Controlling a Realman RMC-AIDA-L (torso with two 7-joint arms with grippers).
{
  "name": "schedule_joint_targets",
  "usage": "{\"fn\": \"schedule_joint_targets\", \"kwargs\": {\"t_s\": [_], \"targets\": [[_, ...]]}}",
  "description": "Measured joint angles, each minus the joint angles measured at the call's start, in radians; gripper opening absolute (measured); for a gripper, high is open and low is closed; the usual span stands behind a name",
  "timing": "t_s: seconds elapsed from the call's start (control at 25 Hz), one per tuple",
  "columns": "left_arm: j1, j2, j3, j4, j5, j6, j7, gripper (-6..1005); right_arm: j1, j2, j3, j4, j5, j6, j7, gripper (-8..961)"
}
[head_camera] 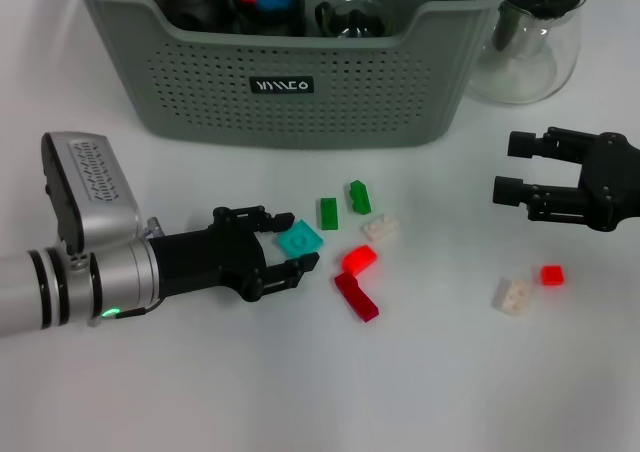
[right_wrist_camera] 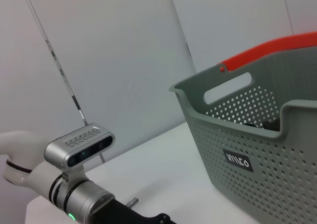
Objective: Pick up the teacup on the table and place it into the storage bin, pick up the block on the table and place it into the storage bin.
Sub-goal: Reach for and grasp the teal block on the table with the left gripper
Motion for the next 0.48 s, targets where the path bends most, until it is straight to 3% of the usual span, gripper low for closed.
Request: {"fn": "schedule_joint_targets", "kwargs": {"t_s": [0.48], "targets": [[0.001,-0.005,-0.006,-0.005,-0.007,-0.007,0.078,534,-0.001,0.001,0.0,0.002,0.0,0.006,0.0,833]]}}
